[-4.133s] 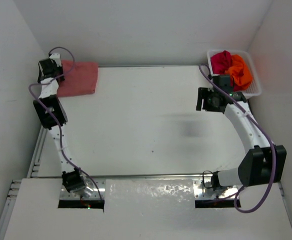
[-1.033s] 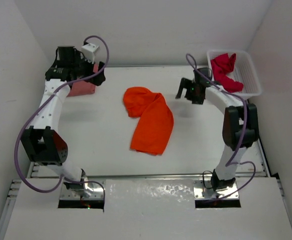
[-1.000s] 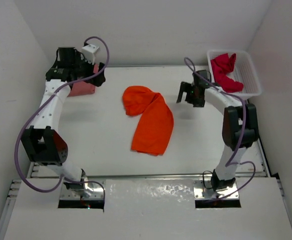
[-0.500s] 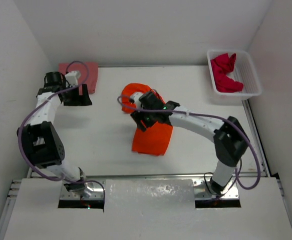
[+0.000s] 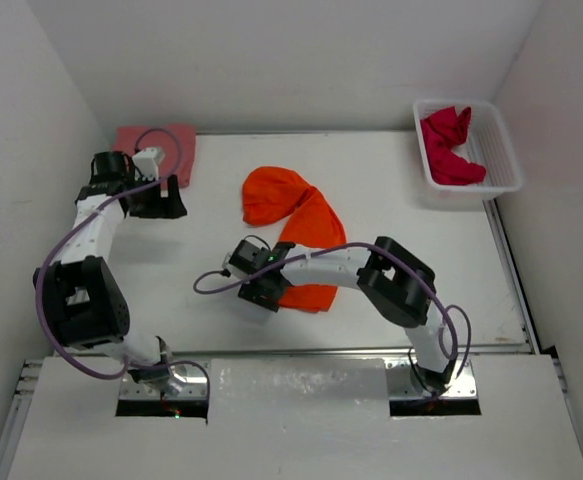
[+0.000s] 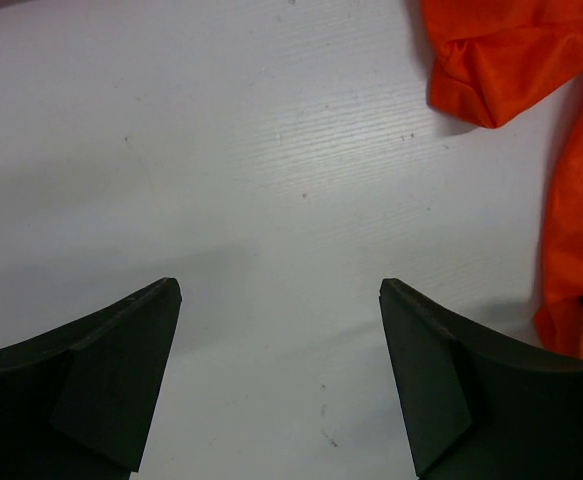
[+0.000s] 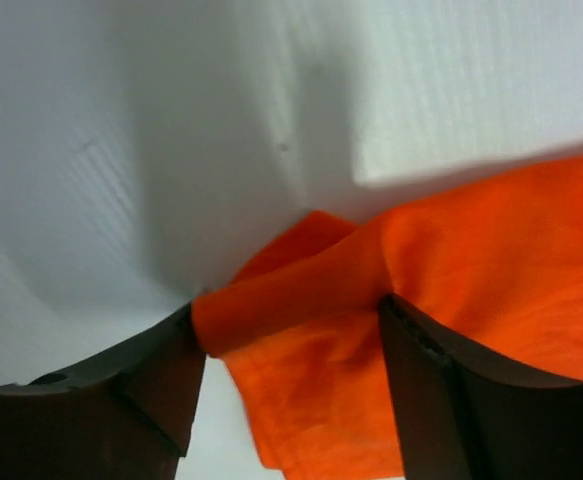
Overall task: Fold and stack the t-shirts
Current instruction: Flatten out the tshirt
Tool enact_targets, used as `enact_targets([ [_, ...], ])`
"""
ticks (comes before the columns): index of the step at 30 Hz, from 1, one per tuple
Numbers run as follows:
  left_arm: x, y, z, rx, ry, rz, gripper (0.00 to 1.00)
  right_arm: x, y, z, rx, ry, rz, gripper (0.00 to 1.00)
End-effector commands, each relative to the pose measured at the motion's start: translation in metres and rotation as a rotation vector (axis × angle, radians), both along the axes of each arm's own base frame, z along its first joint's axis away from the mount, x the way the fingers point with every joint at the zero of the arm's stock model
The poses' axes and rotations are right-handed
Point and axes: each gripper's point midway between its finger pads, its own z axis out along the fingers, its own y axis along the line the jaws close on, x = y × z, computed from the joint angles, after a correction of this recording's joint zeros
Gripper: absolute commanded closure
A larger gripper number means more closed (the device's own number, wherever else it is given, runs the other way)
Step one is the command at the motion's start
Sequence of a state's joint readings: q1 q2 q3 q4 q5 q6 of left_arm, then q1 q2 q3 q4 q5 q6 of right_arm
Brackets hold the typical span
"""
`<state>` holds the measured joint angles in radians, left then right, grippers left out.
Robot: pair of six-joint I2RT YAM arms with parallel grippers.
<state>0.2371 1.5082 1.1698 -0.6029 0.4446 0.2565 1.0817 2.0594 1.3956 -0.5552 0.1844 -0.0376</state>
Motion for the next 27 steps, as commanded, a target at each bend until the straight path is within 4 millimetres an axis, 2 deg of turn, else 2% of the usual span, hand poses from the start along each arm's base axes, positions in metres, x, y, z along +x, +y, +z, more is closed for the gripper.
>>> enact_targets([
  [1, 0.009, 0.005, 0.026, 0.041, -0.096, -0.004, 0.21, 0.000, -0.033, -0.024, -0.161, 0.001, -0.021, 0.36],
  [2, 0.009, 0.005, 0.028, 0.046, -0.100, -0.007, 0.21, -0.001, -0.037, -0.027, -0.179, 0.002, -0.021, 0.39],
  [4, 0.008, 0.005, 0.031, 0.049, -0.104, -0.009, 0.21, -0.001, -0.036, -0.025, -0.170, 0.009, -0.001, 0.67],
  [5, 0.009, 0.006, 0.033, 0.053, -0.110, -0.009, 0.21, 0.000, -0.028, -0.019, -0.144, 0.005, 0.006, 0.86],
  [6, 0.010, 0.006, 0.034, 0.056, -0.111, -0.008, 0.21, 0.003, -0.018, -0.013, -0.115, 0.006, 0.019, 1.00],
  [7, 0.011, 0.008, 0.035, 0.061, -0.119, -0.004, 0.21, 0.007, 0.015, 0.010, -0.017, 0.027, 0.057, 1.00],
  [9, 0.017, 0.013, 0.042, 0.075, -0.141, 0.018, 0.21, 0.009, 0.059, 0.041, 0.102, 0.062, 0.119, 1.00],
  [10, 0.021, 0.014, 0.046, 0.078, -0.160, 0.025, 0.21, 0.016, 0.108, 0.099, 0.285, 0.057, 0.156, 1.00],
  [11, 0.024, 0.018, 0.050, 0.076, -0.168, 0.040, 0.21, 0.019, 0.130, 0.132, 0.394, 0.058, 0.167, 1.00],
  [12, 0.030, 0.023, 0.061, 0.085, -0.196, 0.049, 0.21, 0.021, 0.146, 0.177, 0.530, 0.055, 0.131, 1.00],
  [13, 0.033, 0.027, 0.067, 0.092, -0.210, 0.059, 0.21, 0.030, 0.165, 0.233, 0.705, 0.011, 0.123, 1.00],
  [14, 0.036, 0.033, 0.071, 0.099, -0.219, 0.073, 0.21, 0.044, 0.159, 0.263, 0.798, -0.006, 0.083, 1.00],
  [15, 0.042, 0.037, 0.083, 0.108, -0.246, 0.079, 0.21, 0.048, 0.138, 0.327, 0.941, -0.060, 0.017, 1.00],
  [16, 0.044, 0.039, 0.088, 0.114, -0.259, 0.082, 0.21, 0.063, 0.123, 0.324, 0.988, -0.098, -0.055, 1.00],
  [17, 0.048, 0.040, 0.090, 0.119, -0.268, 0.079, 0.21, 0.103, 0.080, 0.328, 1.008, -0.181, -0.217, 1.00],
  [18, 0.051, 0.040, 0.094, 0.115, -0.281, 0.075, 0.21, 0.108, 0.038, 0.365, 1.116, -0.222, -0.354, 1.00],
  [19, 0.056, 0.040, 0.103, 0.112, -0.305, 0.076, 0.21, 0.131, -0.006, 0.316, 1.046, -0.234, -0.507, 1.00],
  [20, 0.060, 0.039, 0.105, 0.102, -0.312, 0.072, 0.21, 0.138, -0.037, 0.301, 1.003, -0.295, -0.612, 1.00],
  [21, 0.062, 0.038, 0.107, 0.096, -0.317, 0.070, 0.21, 0.134, -0.057, 0.289, 0.960, -0.329, -0.636, 1.00],
  [22, 0.066, 0.039, 0.115, 0.091, -0.335, 0.075, 0.21, 0.117, -0.078, 0.263, 0.906, -0.333, -0.641, 1.00],
  [24, 0.070, 0.037, 0.115, 0.077, -0.338, 0.063, 0.21, 0.096, -0.088, 0.231, 0.848, -0.311, -0.579, 1.00],
  [25, 0.071, 0.035, 0.118, 0.075, -0.345, 0.056, 0.21, 0.075, -0.096, 0.196, 0.805, -0.252, -0.564, 1.00],
  [27, 0.072, 0.034, 0.116, 0.069, -0.344, 0.051, 0.21, 0.047, -0.096, 0.163, 0.766, -0.155, -0.504, 1.00],
])
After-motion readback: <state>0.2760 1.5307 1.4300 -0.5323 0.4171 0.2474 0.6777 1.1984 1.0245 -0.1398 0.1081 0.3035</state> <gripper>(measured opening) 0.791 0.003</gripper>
